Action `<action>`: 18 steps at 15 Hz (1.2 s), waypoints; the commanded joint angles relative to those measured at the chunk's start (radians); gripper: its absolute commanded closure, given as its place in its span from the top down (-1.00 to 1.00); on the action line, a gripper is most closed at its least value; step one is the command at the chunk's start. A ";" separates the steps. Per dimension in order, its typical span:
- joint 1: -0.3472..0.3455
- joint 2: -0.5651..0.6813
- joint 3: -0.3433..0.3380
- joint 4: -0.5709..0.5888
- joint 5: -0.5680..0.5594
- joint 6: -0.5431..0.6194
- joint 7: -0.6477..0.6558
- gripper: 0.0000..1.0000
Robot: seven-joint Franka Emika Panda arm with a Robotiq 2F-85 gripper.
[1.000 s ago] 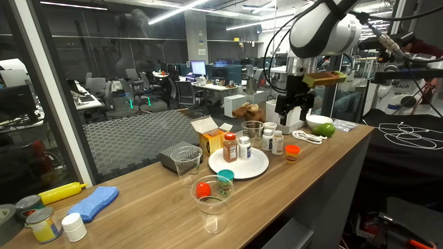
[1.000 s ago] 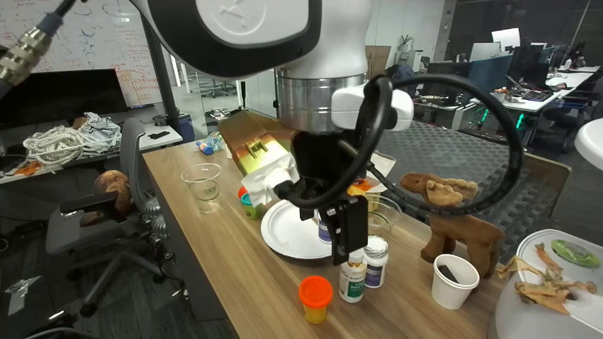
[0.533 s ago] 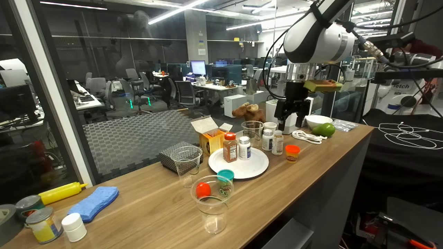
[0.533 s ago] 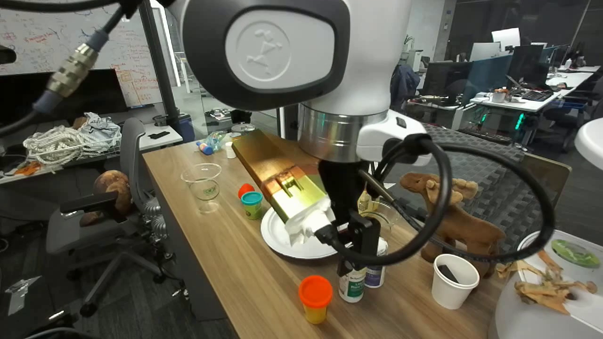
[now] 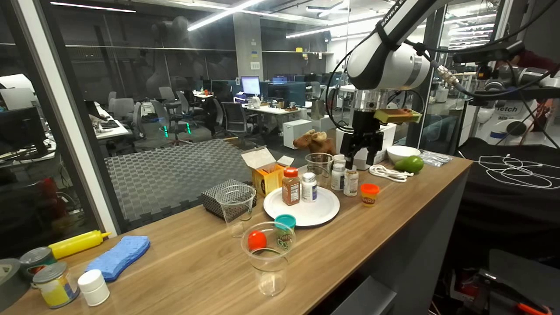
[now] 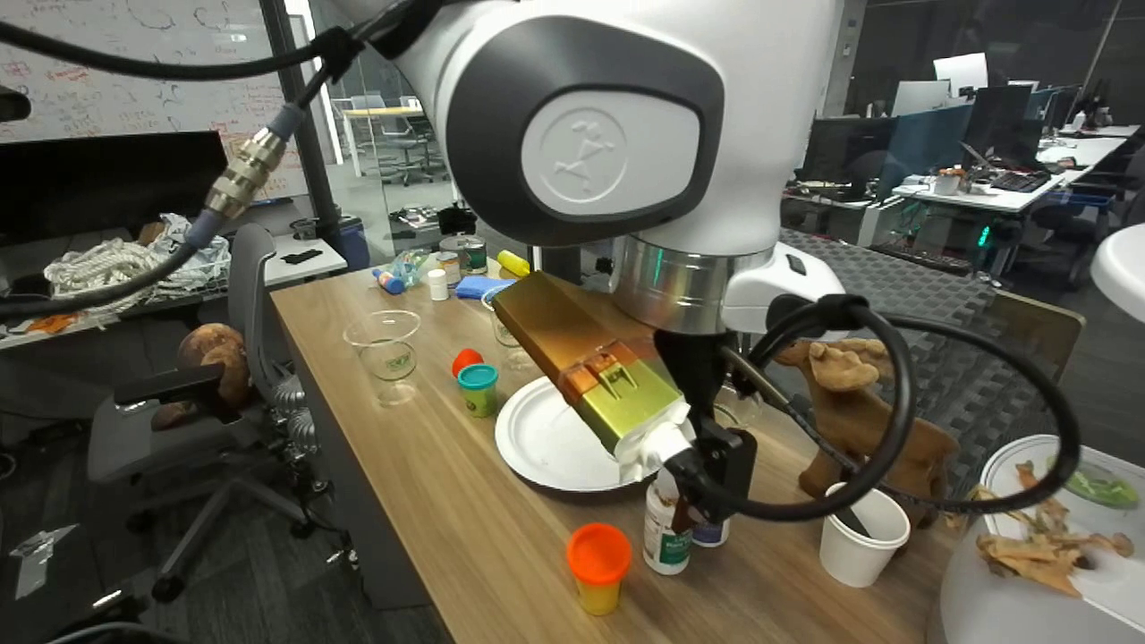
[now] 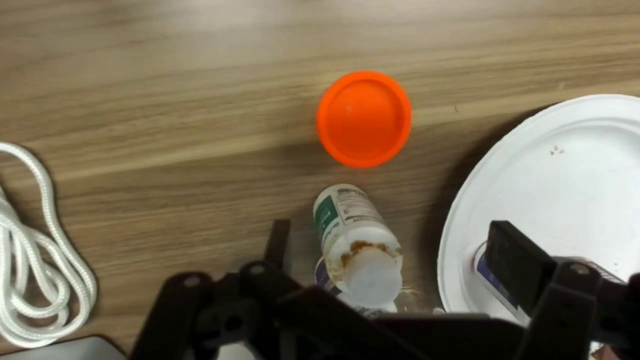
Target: Put three bottles on the white plate then stack clear cups together then put the rest of the bottles on the white plate
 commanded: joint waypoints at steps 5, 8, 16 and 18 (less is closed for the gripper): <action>-0.020 0.070 0.016 0.094 -0.007 -0.019 0.006 0.05; -0.018 0.083 0.017 0.100 -0.012 -0.013 0.013 -0.40; 0.024 0.038 -0.004 0.052 -0.125 0.005 0.119 -0.67; 0.053 -0.006 -0.003 0.023 -0.168 -0.010 0.183 -0.67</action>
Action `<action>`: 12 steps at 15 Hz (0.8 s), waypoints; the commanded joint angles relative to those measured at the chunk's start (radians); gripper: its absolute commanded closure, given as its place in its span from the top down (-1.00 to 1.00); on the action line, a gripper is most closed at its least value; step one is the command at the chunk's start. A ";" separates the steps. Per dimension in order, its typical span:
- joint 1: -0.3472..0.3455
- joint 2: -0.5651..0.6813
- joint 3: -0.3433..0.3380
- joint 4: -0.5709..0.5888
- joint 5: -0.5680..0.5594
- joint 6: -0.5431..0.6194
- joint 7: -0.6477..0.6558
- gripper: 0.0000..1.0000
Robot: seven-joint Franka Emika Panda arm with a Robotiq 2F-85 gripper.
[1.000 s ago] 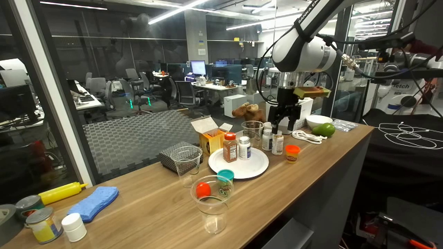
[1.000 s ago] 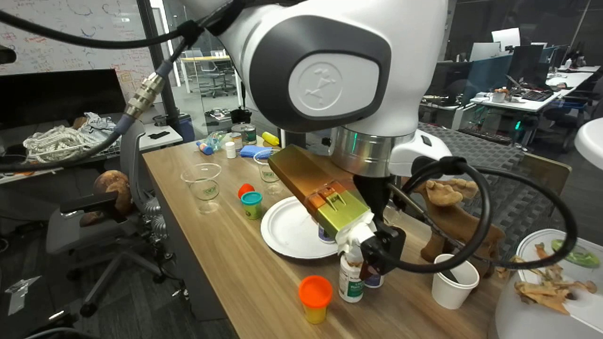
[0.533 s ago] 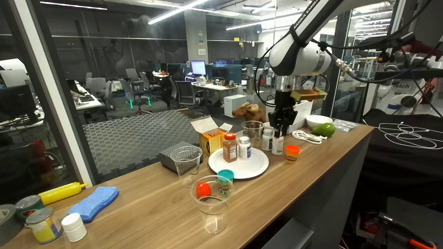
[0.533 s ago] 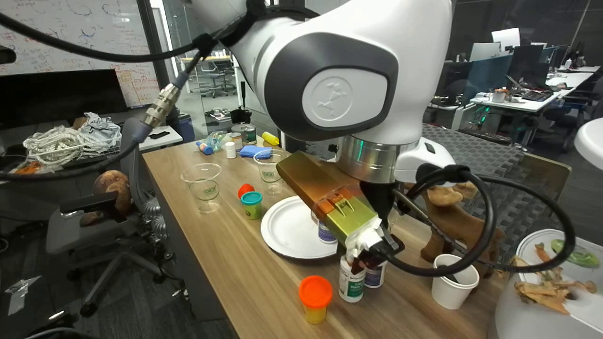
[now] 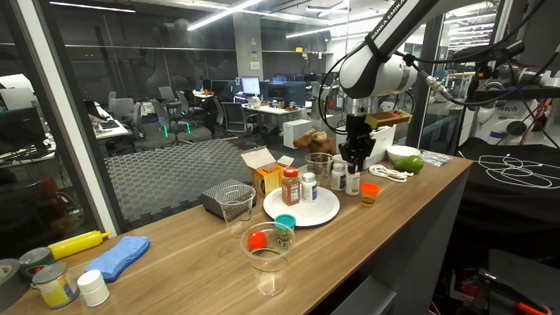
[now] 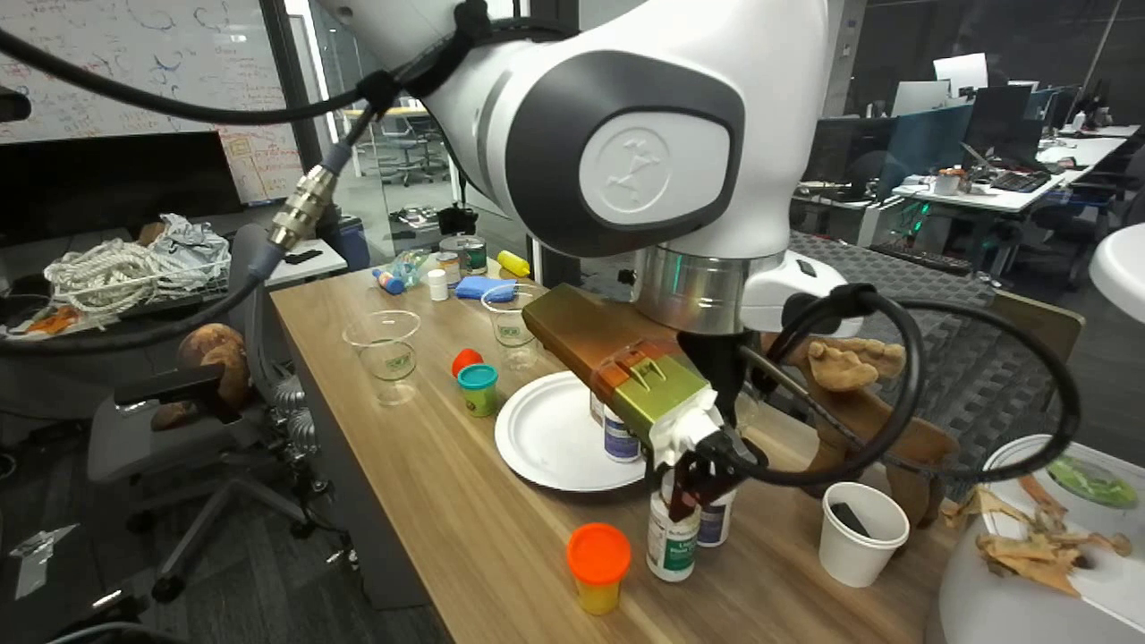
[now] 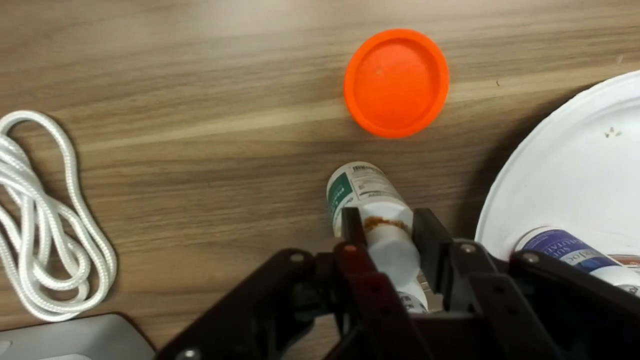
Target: Put three bottles on the white plate then stack clear cups together then put the rest of the bottles on the white plate
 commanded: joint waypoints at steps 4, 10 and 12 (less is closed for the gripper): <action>0.122 -0.168 0.021 -0.099 -0.127 -0.030 0.216 -0.68; 0.218 -0.180 0.097 -0.072 -0.171 -0.085 0.366 -0.68; 0.224 -0.147 0.111 -0.053 -0.157 -0.053 0.369 -0.68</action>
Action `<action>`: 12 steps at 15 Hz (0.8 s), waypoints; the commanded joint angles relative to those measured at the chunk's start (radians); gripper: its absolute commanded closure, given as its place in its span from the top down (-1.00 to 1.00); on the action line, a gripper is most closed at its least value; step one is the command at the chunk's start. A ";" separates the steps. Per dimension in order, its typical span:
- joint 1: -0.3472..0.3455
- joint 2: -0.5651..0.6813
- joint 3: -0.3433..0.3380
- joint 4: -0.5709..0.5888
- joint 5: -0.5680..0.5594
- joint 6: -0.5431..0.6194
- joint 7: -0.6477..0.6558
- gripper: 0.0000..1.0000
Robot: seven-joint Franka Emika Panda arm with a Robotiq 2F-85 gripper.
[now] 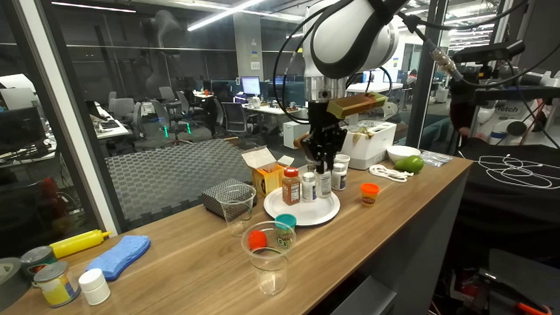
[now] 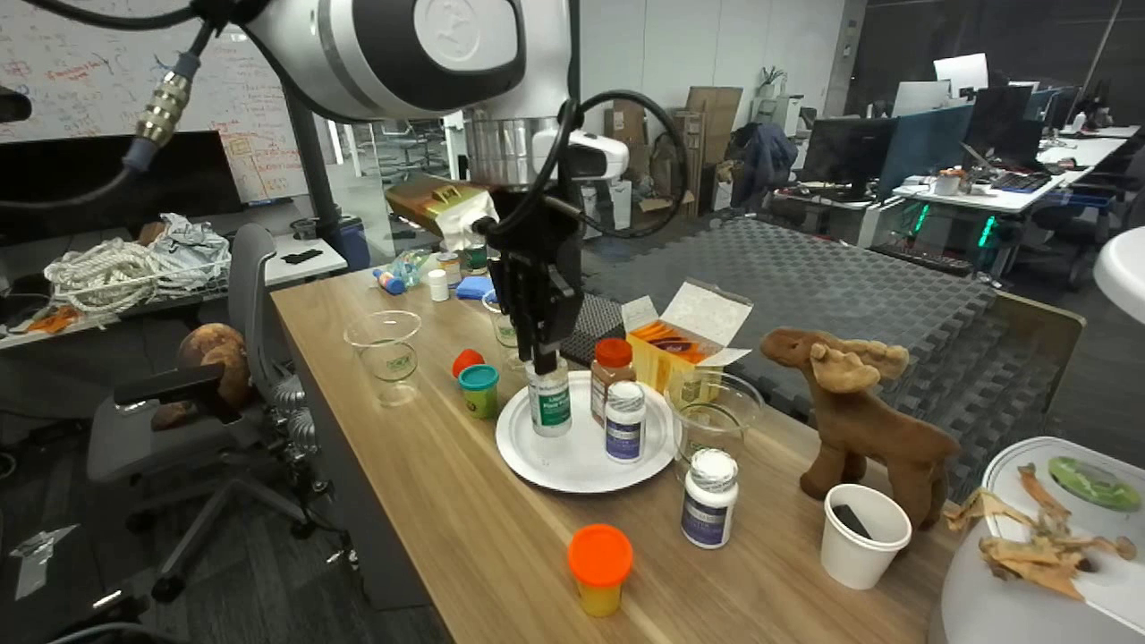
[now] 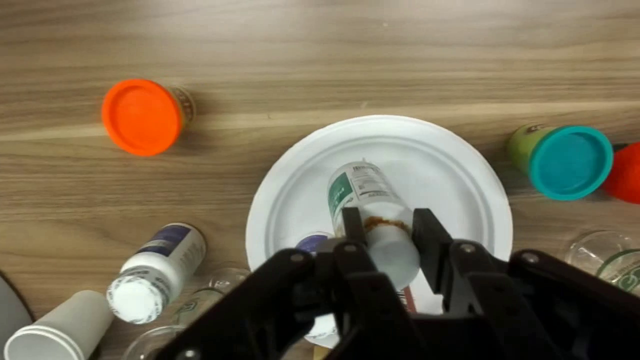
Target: Put three bottles on the white plate then stack clear cups together then put the rest of the bottles on the white plate
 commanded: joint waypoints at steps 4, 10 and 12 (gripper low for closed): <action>-0.005 0.094 0.024 0.071 0.031 0.051 -0.005 -0.68; -0.023 0.201 0.031 0.179 0.110 0.070 -0.022 -0.69; -0.021 0.223 0.034 0.218 0.129 0.057 -0.022 -0.68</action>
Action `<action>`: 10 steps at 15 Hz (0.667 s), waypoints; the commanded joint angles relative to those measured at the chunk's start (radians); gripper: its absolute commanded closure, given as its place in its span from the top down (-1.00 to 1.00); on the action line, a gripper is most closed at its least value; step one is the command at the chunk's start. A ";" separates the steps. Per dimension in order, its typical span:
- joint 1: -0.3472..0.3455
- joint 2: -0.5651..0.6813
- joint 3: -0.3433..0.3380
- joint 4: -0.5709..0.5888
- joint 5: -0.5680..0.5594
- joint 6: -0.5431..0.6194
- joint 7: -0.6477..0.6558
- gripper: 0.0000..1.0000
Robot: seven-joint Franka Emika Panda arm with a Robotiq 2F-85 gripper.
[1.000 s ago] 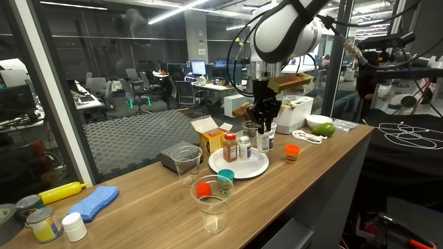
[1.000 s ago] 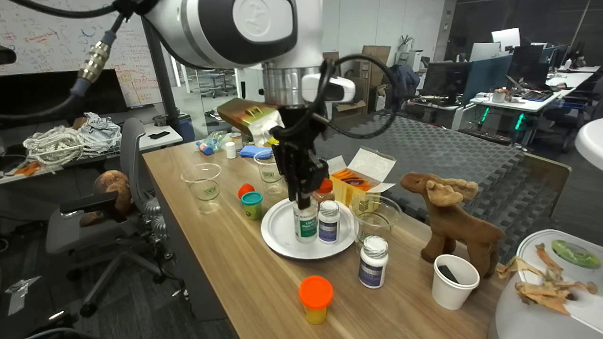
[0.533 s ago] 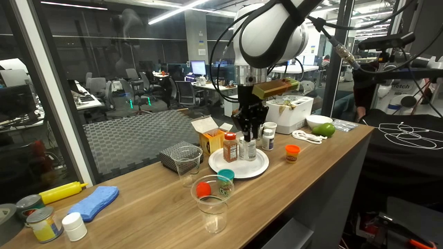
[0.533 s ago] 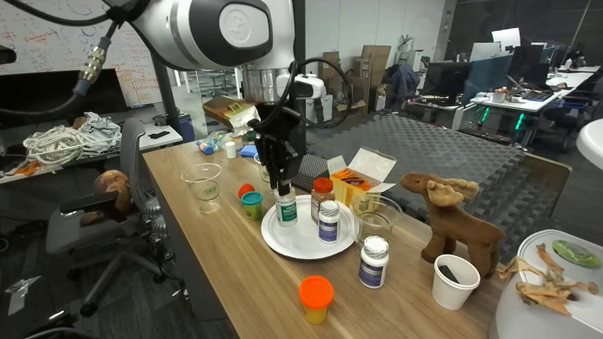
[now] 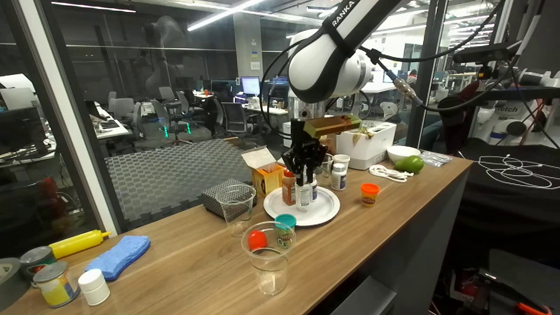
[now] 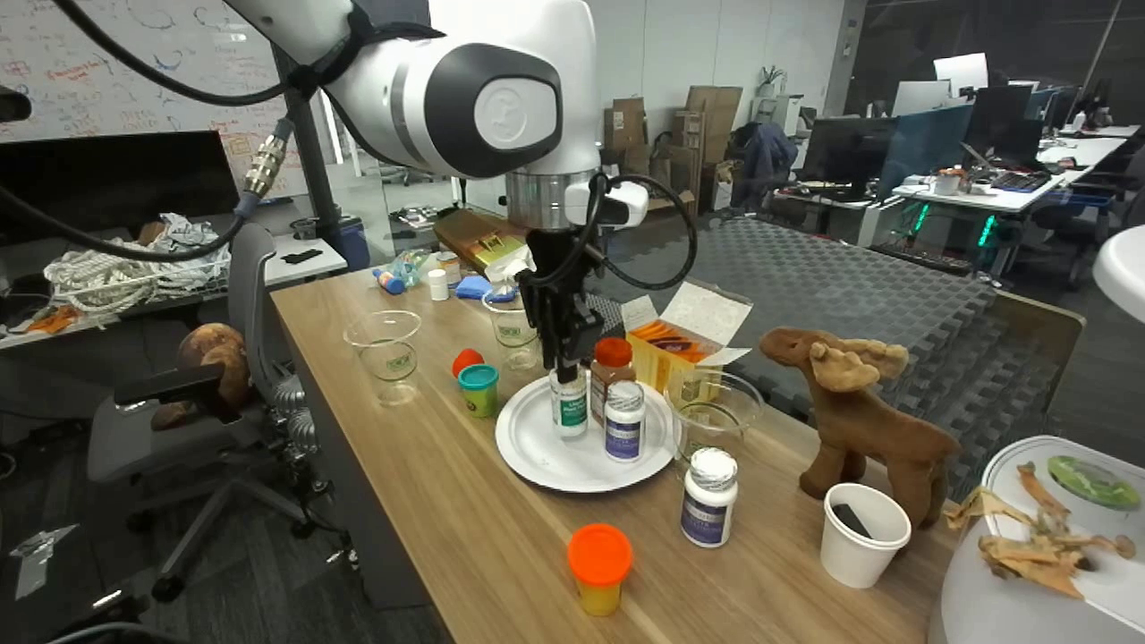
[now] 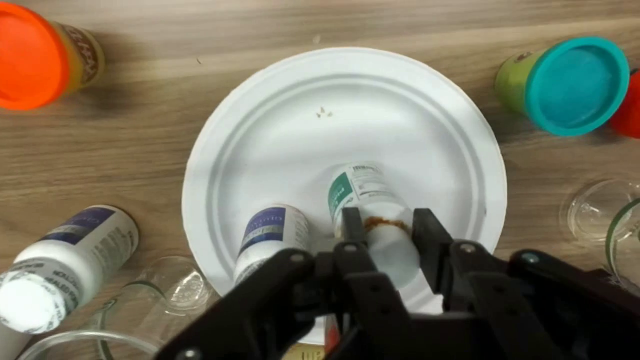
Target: Put three bottles on the white plate then stack clear cups together then put the rest of the bottles on the white plate
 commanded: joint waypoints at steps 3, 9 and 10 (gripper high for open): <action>-0.010 0.064 0.020 0.127 0.071 -0.041 -0.016 -0.69; -0.010 0.107 0.031 0.178 0.100 -0.048 -0.021 -0.68; -0.009 0.119 0.029 0.184 0.097 -0.046 -0.018 -0.68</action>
